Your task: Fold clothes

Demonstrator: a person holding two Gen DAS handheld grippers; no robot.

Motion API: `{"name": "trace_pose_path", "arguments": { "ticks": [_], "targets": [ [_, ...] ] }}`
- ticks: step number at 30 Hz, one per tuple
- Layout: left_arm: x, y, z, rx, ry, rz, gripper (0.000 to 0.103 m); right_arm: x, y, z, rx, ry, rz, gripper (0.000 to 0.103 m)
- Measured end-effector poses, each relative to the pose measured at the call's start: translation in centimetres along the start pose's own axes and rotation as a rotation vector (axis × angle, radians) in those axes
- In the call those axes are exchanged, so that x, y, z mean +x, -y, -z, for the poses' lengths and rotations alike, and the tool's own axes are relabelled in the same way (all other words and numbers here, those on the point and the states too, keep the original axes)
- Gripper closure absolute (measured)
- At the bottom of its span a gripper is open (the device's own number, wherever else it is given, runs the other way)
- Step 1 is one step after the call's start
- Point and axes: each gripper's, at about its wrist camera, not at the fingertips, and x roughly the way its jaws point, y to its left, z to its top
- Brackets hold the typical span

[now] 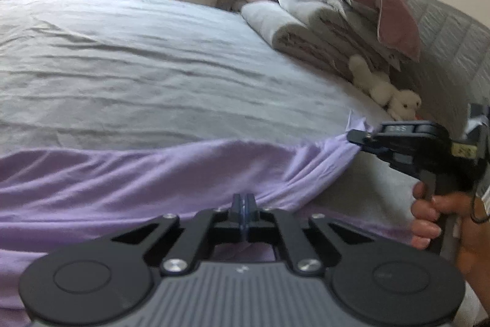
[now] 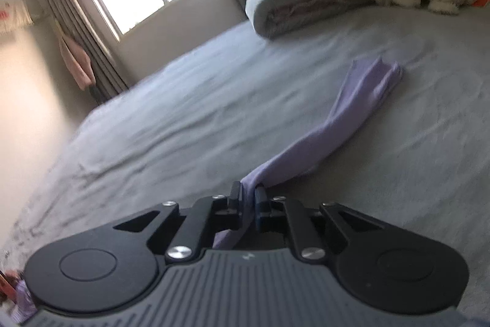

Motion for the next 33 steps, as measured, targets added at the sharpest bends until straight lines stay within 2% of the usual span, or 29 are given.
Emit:
{"name": "trace_pose_path", "arguments": {
  "ticks": [11,17,22,28,33],
  "targets": [
    [-4.4,0.3,-0.7,-0.005,0.145,0.016,0.102,-6.6,-2.3,-1.0,-0.014,0.184,-0.055,0.093],
    [-7.2,0.8,-0.3,0.025,0.195,0.081,0.102,-9.8,-3.1,-0.7,-0.066,0.243,-0.061,0.093],
    [-8.7,1.0,1.3,0.065,0.170,0.126,0.103,-11.8,-2.8,-0.3,-0.127,0.228,-0.079,0.093],
    [-10.3,1.1,2.5,0.133,0.139,0.171,0.103,-13.9,-2.3,1.8,-0.310,0.172,-0.073,0.093],
    [-10.5,1.3,3.6,0.198,0.065,0.200,0.103,-14.3,-1.4,3.5,-0.460,0.094,-0.069,0.093]
  ]
}}
